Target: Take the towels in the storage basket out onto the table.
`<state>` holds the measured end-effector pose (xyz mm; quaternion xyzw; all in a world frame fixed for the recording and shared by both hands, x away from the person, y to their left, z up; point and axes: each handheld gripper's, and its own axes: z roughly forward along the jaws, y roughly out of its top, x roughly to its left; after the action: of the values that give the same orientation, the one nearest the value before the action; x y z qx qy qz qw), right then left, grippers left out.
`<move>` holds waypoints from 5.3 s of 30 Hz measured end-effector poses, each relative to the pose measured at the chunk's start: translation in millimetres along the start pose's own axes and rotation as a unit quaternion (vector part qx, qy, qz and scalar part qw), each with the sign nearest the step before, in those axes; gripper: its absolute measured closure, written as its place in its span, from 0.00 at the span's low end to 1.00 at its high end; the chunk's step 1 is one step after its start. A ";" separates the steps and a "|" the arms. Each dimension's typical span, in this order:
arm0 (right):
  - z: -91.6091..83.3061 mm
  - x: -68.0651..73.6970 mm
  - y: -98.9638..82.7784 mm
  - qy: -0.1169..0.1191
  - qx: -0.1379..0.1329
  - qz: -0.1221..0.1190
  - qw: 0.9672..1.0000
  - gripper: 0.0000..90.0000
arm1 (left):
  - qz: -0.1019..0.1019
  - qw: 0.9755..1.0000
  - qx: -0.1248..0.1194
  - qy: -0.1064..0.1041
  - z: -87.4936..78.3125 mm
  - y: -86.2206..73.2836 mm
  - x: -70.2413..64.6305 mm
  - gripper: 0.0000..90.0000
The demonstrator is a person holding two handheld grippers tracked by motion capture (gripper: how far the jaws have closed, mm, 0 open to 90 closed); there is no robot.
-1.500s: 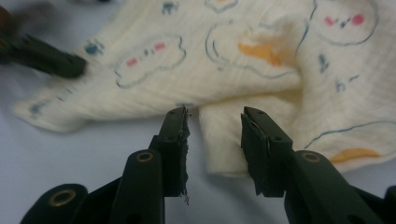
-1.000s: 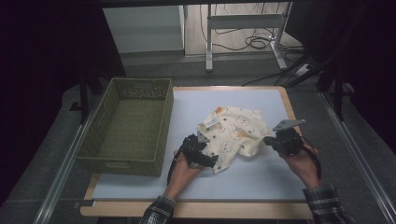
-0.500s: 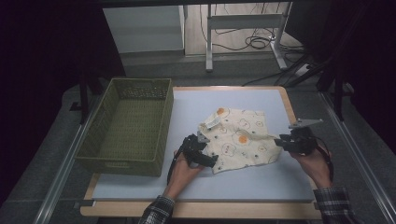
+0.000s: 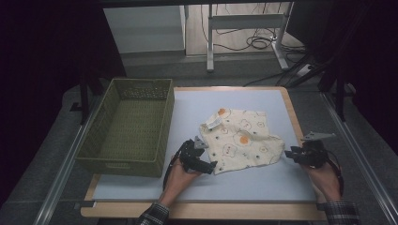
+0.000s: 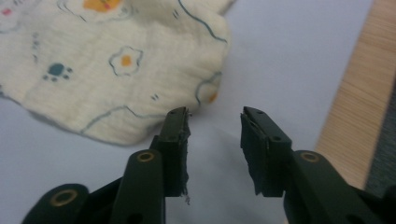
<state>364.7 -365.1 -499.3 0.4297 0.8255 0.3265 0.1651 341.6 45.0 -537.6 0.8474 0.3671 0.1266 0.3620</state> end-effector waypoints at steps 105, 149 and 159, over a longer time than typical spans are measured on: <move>22.7 61.3 -1.3 0.080 -0.028 -0.029 0.996 0.73 | -0.028 0.994 0.006 0.103 15.7 88.1 90.4 0.62; 103.0 -34.2 98.7 -0.029 -0.028 0.034 0.999 0.77 | -0.073 0.990 0.003 0.117 61.0 77.0 128.0 0.62; 119.8 -35.1 104.7 -0.038 -0.013 0.026 0.999 0.82 | -0.093 0.992 -0.019 0.081 62.4 71.9 131.0 0.82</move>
<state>514.2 -302.5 -516.0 0.4611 0.8029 0.3249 0.1928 501.2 72.3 -537.6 0.7899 0.4697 0.1673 0.3570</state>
